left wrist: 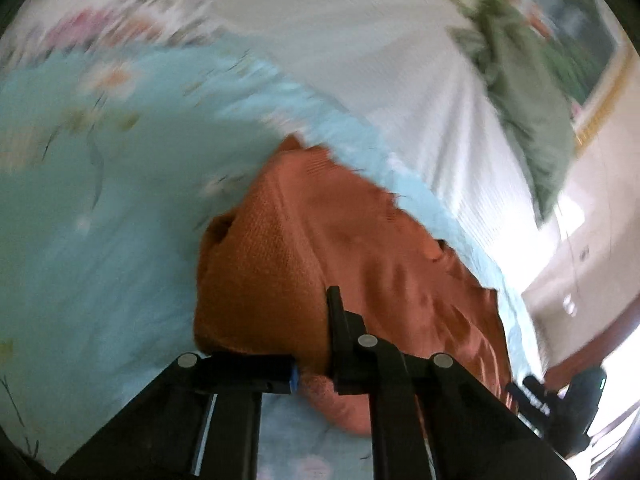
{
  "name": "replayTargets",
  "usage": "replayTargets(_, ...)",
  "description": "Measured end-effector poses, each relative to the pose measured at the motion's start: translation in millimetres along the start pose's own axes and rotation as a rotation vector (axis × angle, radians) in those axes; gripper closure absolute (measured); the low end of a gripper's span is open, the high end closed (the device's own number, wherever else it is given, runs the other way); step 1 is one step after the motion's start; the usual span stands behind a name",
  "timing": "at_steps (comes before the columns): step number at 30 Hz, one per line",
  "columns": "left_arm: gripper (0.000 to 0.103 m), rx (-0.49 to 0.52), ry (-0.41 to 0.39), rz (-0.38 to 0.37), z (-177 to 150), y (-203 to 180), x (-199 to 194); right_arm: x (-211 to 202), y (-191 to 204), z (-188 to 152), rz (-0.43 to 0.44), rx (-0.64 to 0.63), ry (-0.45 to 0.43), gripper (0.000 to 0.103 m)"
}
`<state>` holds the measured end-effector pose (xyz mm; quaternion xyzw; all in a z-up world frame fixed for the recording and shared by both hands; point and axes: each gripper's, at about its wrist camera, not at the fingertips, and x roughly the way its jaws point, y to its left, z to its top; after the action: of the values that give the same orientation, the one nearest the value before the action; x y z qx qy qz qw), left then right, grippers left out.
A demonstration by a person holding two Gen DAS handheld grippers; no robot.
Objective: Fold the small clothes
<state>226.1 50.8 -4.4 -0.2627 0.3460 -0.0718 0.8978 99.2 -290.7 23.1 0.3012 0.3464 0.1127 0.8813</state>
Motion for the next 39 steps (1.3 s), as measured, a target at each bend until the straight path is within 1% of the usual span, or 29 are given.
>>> replayTargets(3,0.095,0.155,-0.005,-0.047,-1.0,-46.8,-3.5,4.5,-3.4,10.3,0.047,0.017,0.028,0.043)
replayTargets(4,0.095,0.229,0.003,-0.06,-5.0,-69.2,-1.7,7.3,-4.8,14.7,0.064,0.025,0.043,0.043)
replayTargets(6,0.096,0.348,0.016,-0.066,-16.3,-102.7,3.7,11.5,-7.3,20.8,0.089,0.039,0.059,0.043)
replayTargets(7,0.096,0.44,0.024,-0.058,-28.0,-124.2,7.7,14.8,-8.9,24.8,0.102,0.049,0.071,0.043)
replayTargets(8,0.096,0.501,0.031,-0.05,-37.6,-138.2,12.0,17.6,-10.0,27.4,0.109,0.053,0.082,0.043)
replayTargets(10,0.097,0.617,0.058,-0.046,-60.7,-162.3,23.5,24.8,-10.8,33.7,0.116,0.057,0.108,0.041)
replayTargets(11,0.097,0.668,0.07,-0.045,-72.8,-171.4,29.5,29.8,-11.0,36.9,0.124,0.06,0.123,0.037)
replayTargets(14,0.097,0.784,0.102,-0.038,-103.1,-188.3,44.3,46.4,-7.9,45.5,0.157,0.065,0.172,0.03)
replayTargets(15,0.097,0.807,0.109,-0.038,-109.9,-190.7,47.4,56.1,-5.0,48.4,0.171,0.063,0.201,0.029)
replayTargets(17,0.097,0.826,0.126,-0.036,-119.3,-192.9,53.2,70.2,-1.9,52.0,0.19,0.068,0.24,0.029)
replayTargets(18,0.097,0.826,0.127,-0.035,-120.2,-191.6,53.7,80.5,1.0,54.3,0.185,0.07,0.266,0.029)
replayTargets(21,0.097,0.785,0.125,-0.055,-113.8,-186.7,50.9,104.5,7.3,60.0,0.166,0.063,0.323,0.029)
replayTargets(24,0.097,0.742,0.103,-0.072,-105.3,-185.2,43.0,121.0,9.9,64.3,0.167,0.091,0.352,0.028)
replayTargets(29,0.097,0.626,0.092,-0.122,-84.9,-171.7,28.1,134.4,16.1,69.6,0.205,0.115,0.379,0.023)
replayTargets(31,0.097,0.625,0.091,-0.123,-84.0,-173.3,26.9,146.4,17.9,70.9,0.212,0.131,0.407,0.023)
replayTargets(33,0.097,0.643,0.085,-0.116,-86.4,-176.9,25.8,155.6,17.4,72.5,0.219,0.149,0.415,0.023)
replayTargets(34,0.097,0.655,0.089,-0.113,-88.3,-179.0,26.7,161.1,17.0,74.3,0.236,0.16,0.419,0.024)
replayTargets(35,0.097,0.663,0.09,-0.109,-90.2,-179.7,26.5,164.4,17.5,75.4,0.242,0.16,0.421,0.035)
replayTargets(36,0.097,0.668,0.091,-0.107,-91.5,-180.0,26.4,166.7,19.1,77.1,0.242,0.148,0.417,0.06)
replayTargets(37,0.097,0.67,0.097,-0.105,-92.5,-180.1,27.9,167.5,21.5,79.0,0.247,0.131,0.411,0.07)
replayTargets(38,0.097,0.671,0.1,-0.104,-93.0,-180.1,27.8,165.4,21.4,80.9,0.251,0.125,0.397,0.078)
replayTargets(39,0.097,0.674,0.099,-0.1,-93.8,-181.7,26.1,160.7,21.7,83.2,0.256,0.118,0.379,0.079)
